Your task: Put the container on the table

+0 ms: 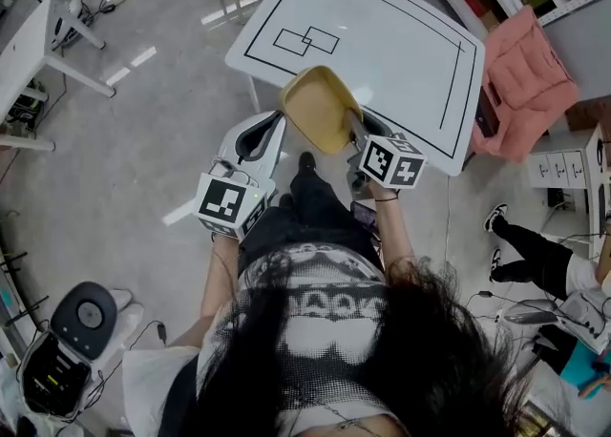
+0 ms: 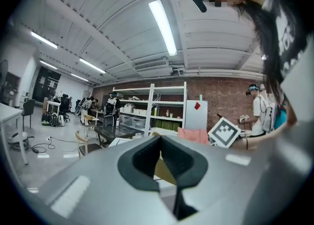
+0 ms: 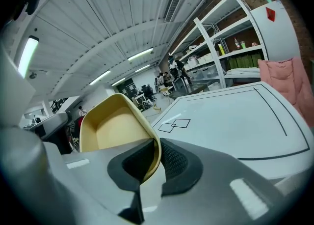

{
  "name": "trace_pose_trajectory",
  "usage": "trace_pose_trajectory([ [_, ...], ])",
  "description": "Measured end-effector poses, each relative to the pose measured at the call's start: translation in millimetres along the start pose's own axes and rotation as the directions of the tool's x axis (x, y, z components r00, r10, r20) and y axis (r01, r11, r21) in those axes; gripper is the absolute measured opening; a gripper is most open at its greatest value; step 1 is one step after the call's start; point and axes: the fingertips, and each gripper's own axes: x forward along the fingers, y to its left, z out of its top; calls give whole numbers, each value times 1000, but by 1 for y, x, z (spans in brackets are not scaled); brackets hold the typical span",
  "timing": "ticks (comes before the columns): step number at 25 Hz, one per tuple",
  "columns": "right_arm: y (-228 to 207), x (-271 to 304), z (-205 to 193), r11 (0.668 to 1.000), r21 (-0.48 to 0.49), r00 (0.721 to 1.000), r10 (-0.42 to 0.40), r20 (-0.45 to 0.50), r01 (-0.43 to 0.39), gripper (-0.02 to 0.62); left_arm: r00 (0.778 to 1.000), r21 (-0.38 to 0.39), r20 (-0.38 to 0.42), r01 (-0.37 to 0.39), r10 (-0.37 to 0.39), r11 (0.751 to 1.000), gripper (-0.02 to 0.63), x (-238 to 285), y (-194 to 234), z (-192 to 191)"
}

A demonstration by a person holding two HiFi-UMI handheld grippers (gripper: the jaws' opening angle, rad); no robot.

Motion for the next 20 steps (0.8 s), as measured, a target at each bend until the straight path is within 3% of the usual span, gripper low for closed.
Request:
trace_pose_trajectory([
  [13,-17,164,59,996,-74,991,43,-125,-53,37,988,-1,-16,-153,153,988,0,63,103,6],
  [20,-39,252,75,997,-77,979,3,-205,-19,37,981,23,-43,-188,189,982,0,94,139,9],
])
